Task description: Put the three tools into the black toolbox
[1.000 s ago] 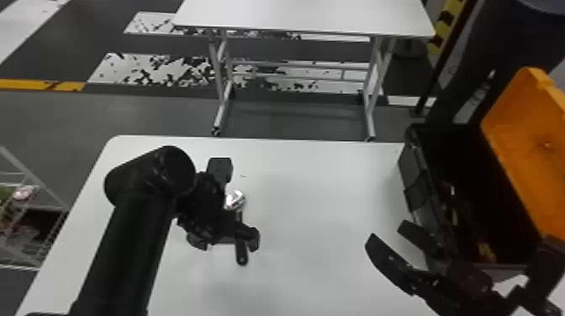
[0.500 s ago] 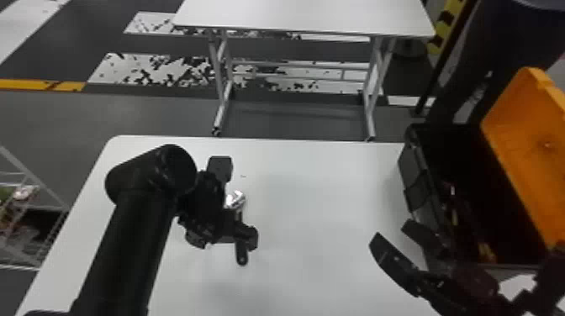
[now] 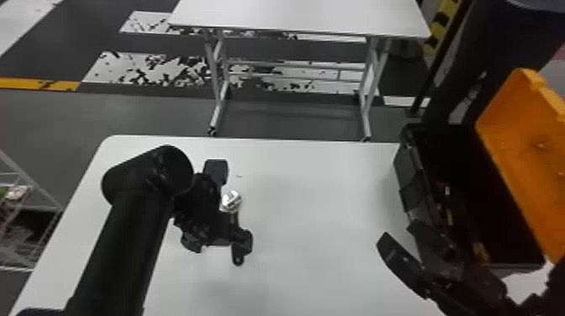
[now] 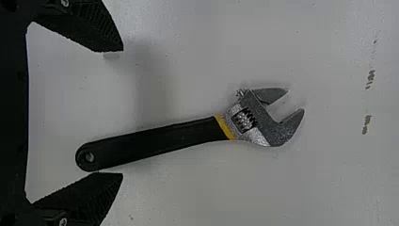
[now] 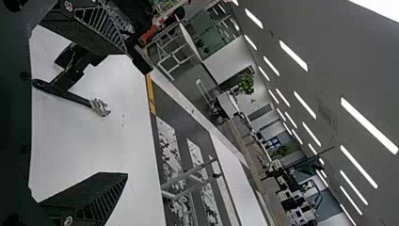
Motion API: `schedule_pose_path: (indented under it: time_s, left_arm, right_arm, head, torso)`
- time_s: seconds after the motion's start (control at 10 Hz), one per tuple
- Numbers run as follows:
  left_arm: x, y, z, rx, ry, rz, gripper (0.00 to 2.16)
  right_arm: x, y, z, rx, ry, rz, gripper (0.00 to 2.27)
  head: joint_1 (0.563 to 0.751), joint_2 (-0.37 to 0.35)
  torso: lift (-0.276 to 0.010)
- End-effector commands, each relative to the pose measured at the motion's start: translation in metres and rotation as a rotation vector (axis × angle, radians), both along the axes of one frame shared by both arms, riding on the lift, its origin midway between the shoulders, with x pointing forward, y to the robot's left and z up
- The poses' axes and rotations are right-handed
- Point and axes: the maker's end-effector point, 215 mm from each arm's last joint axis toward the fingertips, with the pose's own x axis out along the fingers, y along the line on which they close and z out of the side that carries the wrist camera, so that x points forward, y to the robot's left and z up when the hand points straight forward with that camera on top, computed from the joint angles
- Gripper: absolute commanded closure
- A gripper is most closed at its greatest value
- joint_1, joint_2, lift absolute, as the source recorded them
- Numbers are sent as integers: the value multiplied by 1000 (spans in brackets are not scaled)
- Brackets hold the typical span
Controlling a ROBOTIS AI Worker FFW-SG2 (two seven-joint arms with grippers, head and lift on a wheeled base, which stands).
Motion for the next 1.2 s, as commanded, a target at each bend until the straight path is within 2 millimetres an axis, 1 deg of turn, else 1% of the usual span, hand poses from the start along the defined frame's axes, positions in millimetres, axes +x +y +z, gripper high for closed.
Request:
schedule_pose_path:
  time_s: [0.0, 0.1, 0.2, 0.3, 0.4, 0.5, 0.6, 0.7, 0.9, 1.0, 1.1]
  left_arm:
    - [1, -2, 1, -3, 2, 0, 137]
    - [2, -2, 1, -7, 4, 1, 218]
    - [2, -1, 1, -9, 7, 6, 353]
    - [2, -2, 1, -12, 7, 6, 583]
    - [3, -3, 2, -15, 6, 5, 660]
    - [3, -3, 2, -16, 6, 7, 1004]
    - [3, -5, 3, -21, 4, 8, 1247]
    - [4, -5, 4, -24, 0, 9, 1362]
    - [4, -9, 8, -23, -32, -2, 1362]
    - [6, -12, 14, -30, -63, -6, 1362]
    - [10, -18, 25, -35, -110, -20, 1362]
  right_arm:
    - [0, -4, 0, 6, -2, -6, 76]
    - [1, -6, 1, 9, -9, -10, 76]
    - [1, -7, 2, 12, -13, -12, 76]
    - [1, -8, 2, 16, -11, -16, 76]
    - [2, -8, 3, 19, -13, -17, 76]
    - [2, -8, 2, 23, -10, -20, 76]
    - [1, -8, 0, 24, -6, -19, 76]
    - [1, -7, 0, 26, -6, -19, 76]
    - [1, -7, 0, 26, -6, -19, 76]
    - [1, -6, -1, 28, -3, -19, 76]
    - [1, -5, -2, 31, 0, -16, 76]
  head:
    - [695, -19]
    - [695, -22]
    - [695, -27]
    - [695, -28]
    - [695, -31]
    - [695, -34]
    - [695, -35]
    - [695, -34]
    - [695, -36]
    - [695, -39]
    - [695, -40]
  torso:
    - [-51]
    - [-51]
    - [-51]
    - [-51]
    - [-51]
    - [-51]
    - [-51]
    - [-51]
    - [-51]
    - [-51]
    - [-51]
